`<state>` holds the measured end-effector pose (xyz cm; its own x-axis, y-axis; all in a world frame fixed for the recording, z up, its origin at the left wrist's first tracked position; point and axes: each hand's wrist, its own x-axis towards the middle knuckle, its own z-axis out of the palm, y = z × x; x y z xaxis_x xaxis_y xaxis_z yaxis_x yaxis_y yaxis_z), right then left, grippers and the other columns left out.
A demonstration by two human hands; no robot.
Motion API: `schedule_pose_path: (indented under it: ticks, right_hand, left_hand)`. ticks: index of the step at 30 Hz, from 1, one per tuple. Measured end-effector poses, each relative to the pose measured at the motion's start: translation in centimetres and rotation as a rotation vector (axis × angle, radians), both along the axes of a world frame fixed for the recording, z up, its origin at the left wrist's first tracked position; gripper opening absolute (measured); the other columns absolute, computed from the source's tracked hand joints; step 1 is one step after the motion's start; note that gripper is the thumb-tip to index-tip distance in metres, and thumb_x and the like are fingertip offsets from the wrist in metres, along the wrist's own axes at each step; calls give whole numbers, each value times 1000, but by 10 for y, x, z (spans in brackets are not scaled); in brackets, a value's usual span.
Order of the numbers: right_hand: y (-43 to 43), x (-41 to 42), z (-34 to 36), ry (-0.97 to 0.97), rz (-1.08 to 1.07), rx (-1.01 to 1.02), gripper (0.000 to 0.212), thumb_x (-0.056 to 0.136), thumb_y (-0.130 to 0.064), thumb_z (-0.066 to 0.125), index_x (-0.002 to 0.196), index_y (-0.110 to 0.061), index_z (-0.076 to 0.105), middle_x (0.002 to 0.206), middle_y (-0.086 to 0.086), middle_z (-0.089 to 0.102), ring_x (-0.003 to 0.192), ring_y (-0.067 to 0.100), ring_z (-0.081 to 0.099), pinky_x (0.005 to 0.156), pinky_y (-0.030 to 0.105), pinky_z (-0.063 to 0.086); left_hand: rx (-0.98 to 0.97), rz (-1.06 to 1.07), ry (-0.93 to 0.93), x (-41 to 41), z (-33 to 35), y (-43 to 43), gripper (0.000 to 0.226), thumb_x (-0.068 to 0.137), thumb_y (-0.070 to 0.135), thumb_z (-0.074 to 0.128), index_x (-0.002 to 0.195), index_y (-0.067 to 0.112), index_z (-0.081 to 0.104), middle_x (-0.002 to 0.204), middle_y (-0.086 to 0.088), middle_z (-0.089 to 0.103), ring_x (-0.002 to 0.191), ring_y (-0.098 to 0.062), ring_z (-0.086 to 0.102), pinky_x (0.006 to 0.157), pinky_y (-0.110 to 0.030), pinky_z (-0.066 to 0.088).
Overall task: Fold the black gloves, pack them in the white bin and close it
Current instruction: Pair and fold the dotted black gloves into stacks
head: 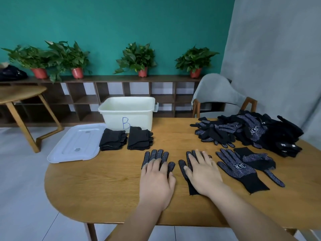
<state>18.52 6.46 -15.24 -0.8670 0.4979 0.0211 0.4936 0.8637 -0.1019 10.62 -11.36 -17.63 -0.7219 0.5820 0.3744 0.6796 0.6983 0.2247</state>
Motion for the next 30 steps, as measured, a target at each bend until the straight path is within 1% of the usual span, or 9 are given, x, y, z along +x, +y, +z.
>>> schedule_pose_path:
  ticks: [4, 8, 15, 18, 21, 23, 25, 27, 30]
  right_hand:
    - [1, -5, -12, -64, -38, -71, 71, 103, -68, 6, 166, -37, -7, 173, -2, -20, 160, 25, -19, 130, 47, -6]
    - [-1, 4, -16, -90, -50, -71, 73, 101, -72, 4, 165, -40, -11, 172, -2, -24, 159, 26, -23, 130, 48, -6]
    - [-17, 28, -20, -25, -43, -57, 73, 101, -72, 5, 166, -39, -7, 173, -1, -22, 159, 25, -22, 129, 46, -8]
    - [-21, 38, -23, 118, -22, -8, 76, 99, -69, 1, 167, -36, 11, 176, -1, -4, 161, 21, -12, 131, 44, -3]
    - [-26, 48, -24, 427, 26, -14, 65, 106, -57, 21, 157, -28, 45, 170, -3, 30, 160, 18, 17, 130, 41, 20]
    - [-30, 54, -27, 615, 93, 5, 49, 107, -46, 38, 138, -23, 67, 153, -5, 54, 146, 18, 43, 118, 41, 42]
    - [-37, 62, -30, 636, 140, 62, 43, 103, -44, 42, 117, -23, 77, 130, -9, 67, 126, 15, 58, 99, 36, 55]
    - [-43, 67, -35, 557, 163, 64, 44, 100, -48, 41, 110, -26, 78, 121, -12, 68, 118, 12, 61, 89, 31, 57]
    - [-42, 68, -41, 500, 183, -12, 48, 100, -50, 38, 123, -28, 74, 134, -13, 64, 130, 10, 55, 101, 29, 51]
  left_hand:
    - [-143, -26, -138, -3, 3, 1, 65, 106, 59, 15, 167, 36, 21, 177, 4, 10, 163, -21, -5, 132, -46, -2]
    - [-340, 0, -213, -7, 6, 8, 70, 104, 67, 5, 167, 40, -6, 176, 2, -17, 160, -27, -23, 129, -54, -10]
    - [-439, 9, -244, -1, 10, 8, 73, 103, 69, 6, 166, 37, -14, 173, -5, -27, 157, -34, -30, 127, -59, -13]
    - [-419, 18, -243, 15, 10, 4, 74, 103, 67, 5, 167, 35, -14, 172, -7, -27, 157, -35, -30, 127, -60, -13]
    - [-233, 19, -166, 25, 2, -5, 71, 105, 61, 9, 170, 31, 9, 176, -7, -9, 161, -31, -19, 128, -55, -11]
    - [-67, 15, -71, 32, 1, -11, 65, 105, 54, 23, 154, 23, 52, 168, -8, 38, 160, -31, 20, 130, -50, 7]
    - [11, -21, 32, 34, -6, -11, 50, 104, 45, 37, 119, 18, 77, 132, -5, 69, 134, -29, 56, 119, -48, 34]
    - [30, -24, 30, 36, -7, -12, 46, 103, 43, 40, 105, 19, 79, 118, -1, 72, 117, -26, 63, 103, -45, 49]
    - [44, -58, 32, 35, -7, -12, 47, 104, 44, 38, 118, 22, 77, 128, 2, 69, 124, -23, 59, 101, -43, 50]
